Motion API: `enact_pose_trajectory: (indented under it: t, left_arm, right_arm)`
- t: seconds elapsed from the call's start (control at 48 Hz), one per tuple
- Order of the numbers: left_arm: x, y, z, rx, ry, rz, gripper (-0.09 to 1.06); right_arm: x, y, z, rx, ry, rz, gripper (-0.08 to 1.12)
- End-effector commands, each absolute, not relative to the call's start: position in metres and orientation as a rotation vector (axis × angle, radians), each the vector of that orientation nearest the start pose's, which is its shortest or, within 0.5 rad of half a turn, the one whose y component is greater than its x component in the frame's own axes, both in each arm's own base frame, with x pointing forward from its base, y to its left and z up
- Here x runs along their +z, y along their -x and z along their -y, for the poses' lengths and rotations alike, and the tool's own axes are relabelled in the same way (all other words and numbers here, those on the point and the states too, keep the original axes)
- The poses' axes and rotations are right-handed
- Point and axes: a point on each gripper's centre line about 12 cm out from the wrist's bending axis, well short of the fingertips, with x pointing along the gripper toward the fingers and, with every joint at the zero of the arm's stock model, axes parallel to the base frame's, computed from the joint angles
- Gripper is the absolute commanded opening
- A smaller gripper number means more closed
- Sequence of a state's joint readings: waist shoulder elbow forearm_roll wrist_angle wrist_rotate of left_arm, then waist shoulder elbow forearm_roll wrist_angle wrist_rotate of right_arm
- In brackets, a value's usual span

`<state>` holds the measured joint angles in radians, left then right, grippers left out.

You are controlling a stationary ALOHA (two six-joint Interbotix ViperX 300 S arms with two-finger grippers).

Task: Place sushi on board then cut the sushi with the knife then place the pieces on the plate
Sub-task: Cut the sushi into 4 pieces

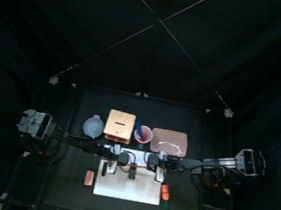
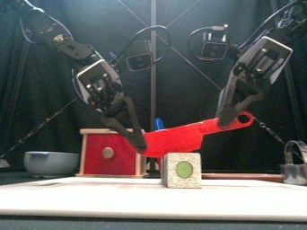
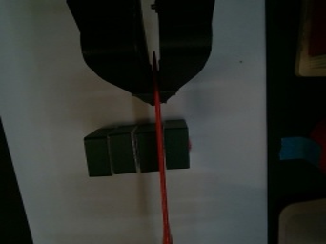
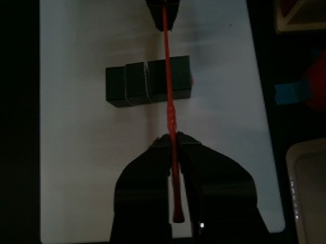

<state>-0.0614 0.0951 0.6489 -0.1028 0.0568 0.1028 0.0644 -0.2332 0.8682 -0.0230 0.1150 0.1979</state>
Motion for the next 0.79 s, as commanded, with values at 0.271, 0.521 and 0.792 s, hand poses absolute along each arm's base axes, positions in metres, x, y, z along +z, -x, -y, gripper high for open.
enact_pose_trajectory:
  t: [0.271, 0.521, 0.792]
  left_arm:
    - [0.143, -0.397, 0.023, -0.06, -0.024, -0.76, 0.34]
    - [0.139, -0.397, 0.023, -0.059, -0.022, -0.771, 0.34]
    - [0.13, -0.398, 0.023, -0.058, -0.021, -0.793, 0.34]
  right_arm:
    - [0.185, -0.319, -0.02, -0.007, -0.152, -0.715, 0.39]
    - [0.177, -0.315, -0.021, -0.012, -0.174, -0.737, 0.39]
    - [0.16, -0.318, -0.022, -0.019, -0.18, -0.789, 0.39]
